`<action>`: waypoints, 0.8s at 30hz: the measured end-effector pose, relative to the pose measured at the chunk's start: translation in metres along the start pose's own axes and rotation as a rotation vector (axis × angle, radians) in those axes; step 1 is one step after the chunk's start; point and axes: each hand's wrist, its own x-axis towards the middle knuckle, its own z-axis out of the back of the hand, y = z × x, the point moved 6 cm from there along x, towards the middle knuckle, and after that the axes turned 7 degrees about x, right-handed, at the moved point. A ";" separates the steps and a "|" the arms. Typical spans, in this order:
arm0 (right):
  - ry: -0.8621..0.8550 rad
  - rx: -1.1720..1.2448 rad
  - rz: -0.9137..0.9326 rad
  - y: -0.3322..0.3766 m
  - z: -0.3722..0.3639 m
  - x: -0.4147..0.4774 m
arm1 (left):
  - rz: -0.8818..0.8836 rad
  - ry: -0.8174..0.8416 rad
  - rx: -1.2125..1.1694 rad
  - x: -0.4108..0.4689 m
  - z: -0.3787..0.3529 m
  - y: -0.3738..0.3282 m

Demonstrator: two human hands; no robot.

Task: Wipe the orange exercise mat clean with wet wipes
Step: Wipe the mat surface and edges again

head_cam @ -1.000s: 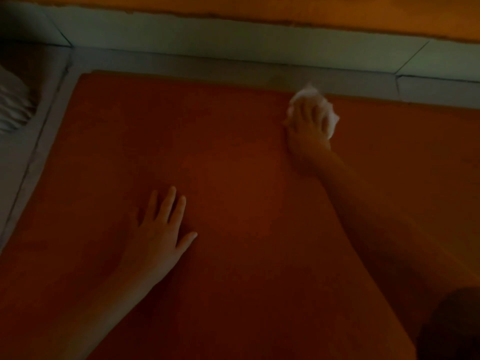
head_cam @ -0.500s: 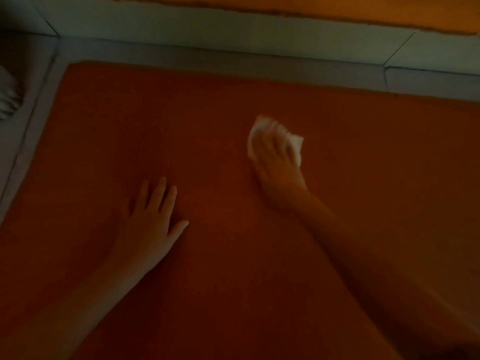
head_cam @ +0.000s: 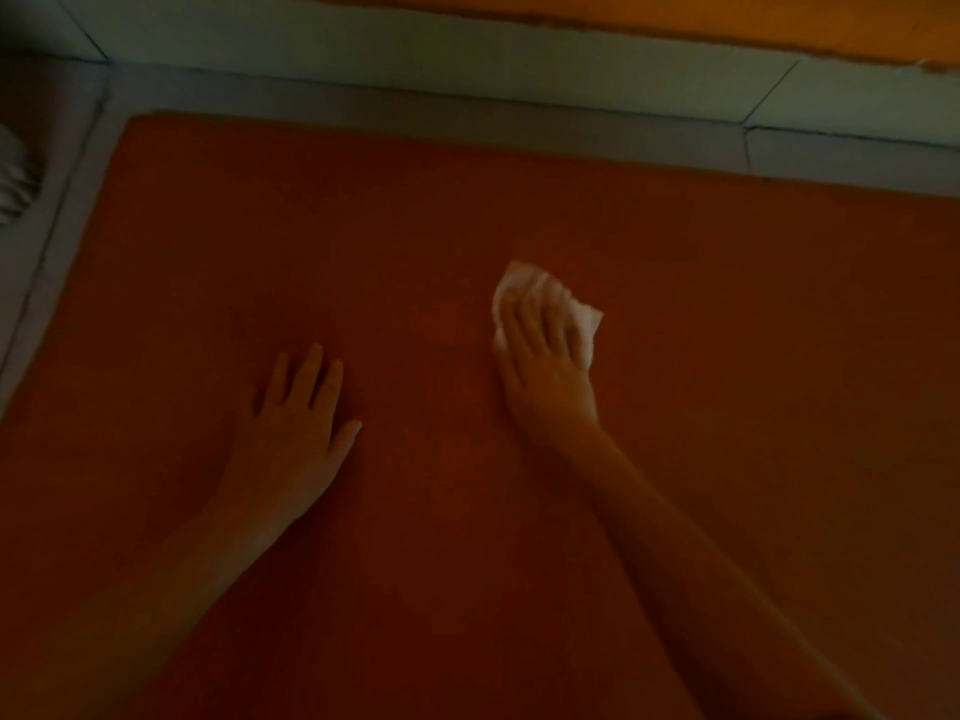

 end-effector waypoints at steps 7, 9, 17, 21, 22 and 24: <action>0.155 0.010 0.433 -0.038 0.004 -0.091 | 0.003 0.043 -0.006 -0.023 -0.009 -0.011; 0.126 0.002 0.276 -0.054 0.004 -0.087 | 0.006 0.069 -0.011 -0.031 -0.011 -0.014; 0.195 0.267 0.086 0.050 -0.017 -0.132 | -0.040 0.215 0.012 -0.057 -0.007 -0.036; 0.235 0.234 0.169 0.020 -0.016 -0.151 | -0.099 0.257 -0.013 -0.076 -0.010 -0.050; 0.231 0.145 0.164 0.008 -0.018 -0.154 | -0.104 0.249 -0.028 -0.080 -0.011 -0.052; 0.255 0.006 0.135 -0.004 -0.024 -0.164 | -0.107 0.235 -0.053 -0.084 -0.013 -0.053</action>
